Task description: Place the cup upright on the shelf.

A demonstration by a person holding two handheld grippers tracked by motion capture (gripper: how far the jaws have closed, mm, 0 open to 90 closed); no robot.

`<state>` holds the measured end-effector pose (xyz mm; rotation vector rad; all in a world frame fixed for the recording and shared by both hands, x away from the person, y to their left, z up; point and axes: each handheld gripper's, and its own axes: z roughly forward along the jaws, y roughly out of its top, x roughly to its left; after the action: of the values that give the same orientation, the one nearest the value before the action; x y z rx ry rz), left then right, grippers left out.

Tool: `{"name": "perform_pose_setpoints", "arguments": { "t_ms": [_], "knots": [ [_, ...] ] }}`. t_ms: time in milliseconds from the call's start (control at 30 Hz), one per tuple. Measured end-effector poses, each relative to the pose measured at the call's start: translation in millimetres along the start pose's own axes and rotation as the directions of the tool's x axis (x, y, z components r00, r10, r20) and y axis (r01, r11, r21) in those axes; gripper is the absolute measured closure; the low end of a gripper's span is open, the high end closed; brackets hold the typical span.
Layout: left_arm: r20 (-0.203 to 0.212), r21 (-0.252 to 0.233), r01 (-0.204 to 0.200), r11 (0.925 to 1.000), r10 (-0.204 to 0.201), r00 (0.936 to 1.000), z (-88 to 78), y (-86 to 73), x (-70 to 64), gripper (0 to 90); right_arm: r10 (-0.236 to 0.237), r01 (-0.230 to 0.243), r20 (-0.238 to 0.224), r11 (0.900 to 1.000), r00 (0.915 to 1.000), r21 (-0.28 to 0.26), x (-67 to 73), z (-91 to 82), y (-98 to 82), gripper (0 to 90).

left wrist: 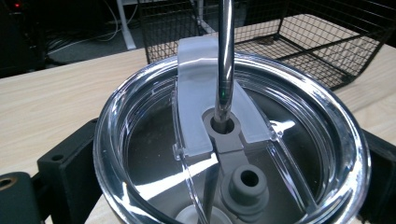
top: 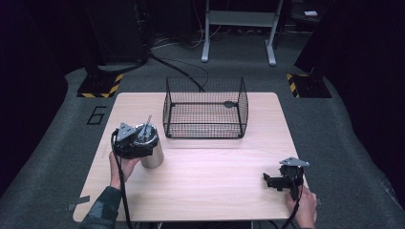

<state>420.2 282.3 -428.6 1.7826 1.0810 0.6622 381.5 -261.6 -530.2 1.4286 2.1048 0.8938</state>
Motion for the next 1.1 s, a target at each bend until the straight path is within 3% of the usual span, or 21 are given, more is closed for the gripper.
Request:
{"name": "perform_pose_setpoints", "arguments": {
  "t_ms": [400, 633, 1100],
  "knots": [
    [0.046, -0.008, -0.052, 0.9986, 0.052, 0.9976, -12.1, 13.6, -6.5, 4.0, 0.000, 0.000, 0.000, 1.000, 1.0000, 0.000, 0.0, 0.0, 0.0, 0.0],
    [0.097, -0.015, -0.063, 0.9979, 0.064, 0.9932, -20.1, 21.9, -11.4, 4.0, 0.006, -0.006, -0.001, 1.000, 1.0000, -0.003, 0.4, 0.3, 0.1, 0.0],
    [0.144, -0.035, -0.105, 0.9939, 0.109, 0.9835, -27.8, 37.0, -24.5, 4.0, -0.016, 0.016, -0.013, 1.000, 0.9998, -0.001, -1.7, 1.0, 1.0, 0.0]
  ]
}}
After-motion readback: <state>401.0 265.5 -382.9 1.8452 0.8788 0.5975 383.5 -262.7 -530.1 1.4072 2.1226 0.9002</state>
